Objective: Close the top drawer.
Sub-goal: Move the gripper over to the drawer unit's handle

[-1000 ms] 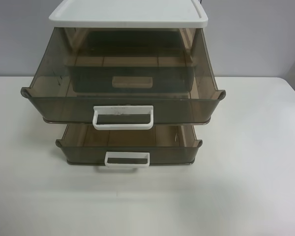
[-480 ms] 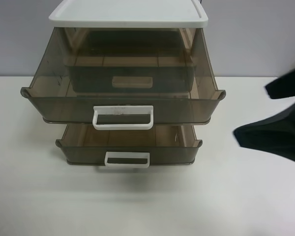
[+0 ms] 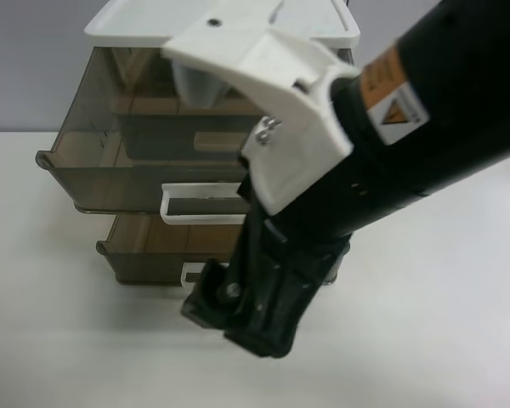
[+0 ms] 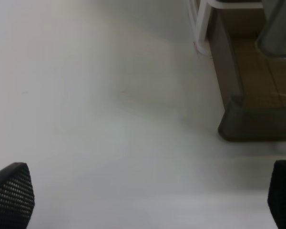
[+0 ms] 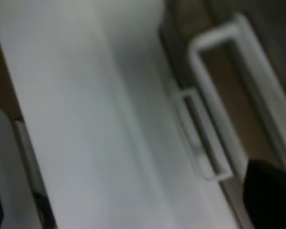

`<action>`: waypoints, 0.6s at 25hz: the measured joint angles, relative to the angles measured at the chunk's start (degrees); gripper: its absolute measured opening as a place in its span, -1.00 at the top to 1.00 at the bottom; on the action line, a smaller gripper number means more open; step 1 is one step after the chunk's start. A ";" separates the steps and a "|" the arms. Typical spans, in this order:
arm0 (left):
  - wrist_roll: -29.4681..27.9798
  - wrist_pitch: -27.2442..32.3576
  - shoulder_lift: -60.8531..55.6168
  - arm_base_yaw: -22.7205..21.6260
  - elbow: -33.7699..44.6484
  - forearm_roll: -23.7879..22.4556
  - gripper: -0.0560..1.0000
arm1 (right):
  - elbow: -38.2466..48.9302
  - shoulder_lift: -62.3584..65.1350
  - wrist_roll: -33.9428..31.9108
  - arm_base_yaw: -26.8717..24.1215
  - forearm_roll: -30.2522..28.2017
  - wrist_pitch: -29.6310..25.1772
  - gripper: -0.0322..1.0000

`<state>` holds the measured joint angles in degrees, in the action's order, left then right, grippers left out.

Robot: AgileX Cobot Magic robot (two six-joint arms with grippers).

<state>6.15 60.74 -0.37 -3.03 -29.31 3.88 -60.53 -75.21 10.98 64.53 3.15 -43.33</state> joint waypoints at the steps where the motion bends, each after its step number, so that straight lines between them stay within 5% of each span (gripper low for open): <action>1: 0.00 0.00 0.00 0.00 0.00 0.00 -0.99 | -0.47 -1.30 0.00 0.93 0.00 0.51 -0.99; 7: 0.00 0.00 0.00 0.00 0.00 0.00 -0.99 | -1.03 -6.33 -0.53 4.91 -1.70 2.57 -0.99; 15: 0.00 0.00 0.00 0.00 0.00 0.00 -0.99 | -1.03 -13.04 -9.05 6.60 -13.34 2.79 -0.99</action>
<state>6.15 60.74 -0.37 -3.03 -29.31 3.88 -61.56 -88.25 1.93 71.13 -10.19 -40.54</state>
